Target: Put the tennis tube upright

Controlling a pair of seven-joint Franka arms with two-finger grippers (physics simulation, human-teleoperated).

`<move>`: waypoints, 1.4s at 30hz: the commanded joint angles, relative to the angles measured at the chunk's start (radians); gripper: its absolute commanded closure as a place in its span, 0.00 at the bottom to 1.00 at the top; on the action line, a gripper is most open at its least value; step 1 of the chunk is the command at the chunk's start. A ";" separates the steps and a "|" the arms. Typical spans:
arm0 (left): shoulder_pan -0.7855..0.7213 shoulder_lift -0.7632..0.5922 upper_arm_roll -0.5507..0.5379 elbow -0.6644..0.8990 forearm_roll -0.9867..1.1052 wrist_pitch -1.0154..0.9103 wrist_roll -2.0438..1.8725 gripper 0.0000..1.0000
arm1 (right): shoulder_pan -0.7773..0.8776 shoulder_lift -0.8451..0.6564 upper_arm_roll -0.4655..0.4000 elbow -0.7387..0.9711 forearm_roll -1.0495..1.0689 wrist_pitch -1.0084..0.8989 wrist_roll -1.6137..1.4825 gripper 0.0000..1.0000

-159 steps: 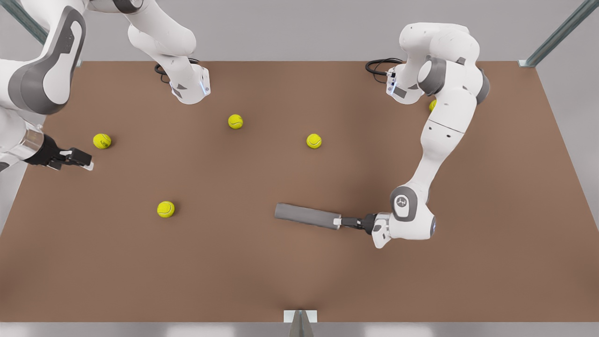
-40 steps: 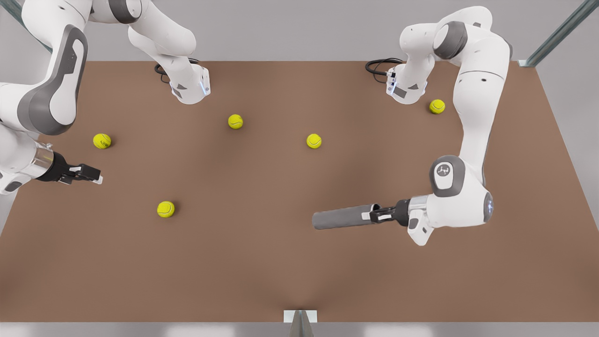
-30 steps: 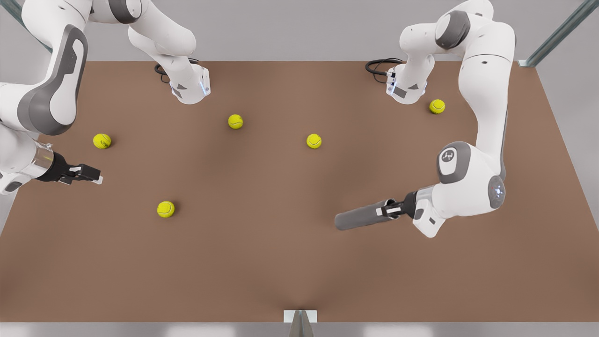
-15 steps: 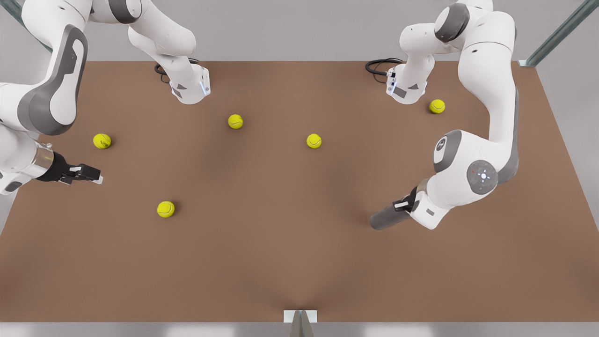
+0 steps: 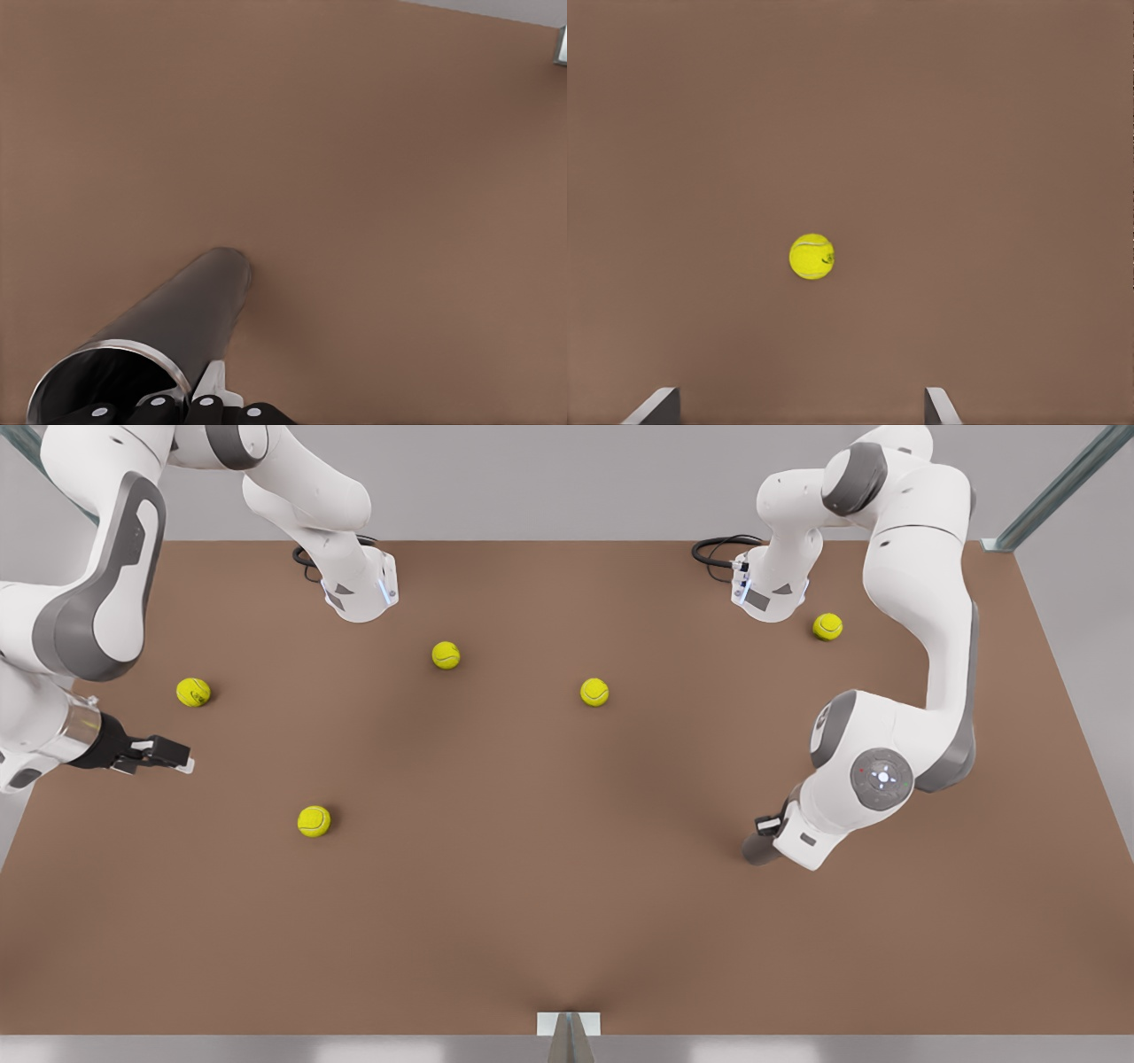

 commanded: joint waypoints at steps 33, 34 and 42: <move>0.012 -0.020 0.000 0.021 -0.010 -0.112 0.005 0.01 | 0.030 0.031 0.034 -0.023 -0.034 0.031 -0.003 0.00; 0.012 -0.023 0.000 0.023 -0.010 -0.119 0.003 0.01 | 0.025 0.035 0.034 -0.023 -0.034 0.026 -0.024 0.00; -0.060 -0.283 0.187 0.074 -0.035 -0.414 0.383 0.01 | -0.006 0.045 0.034 -0.031 -0.040 0.028 -0.038 0.00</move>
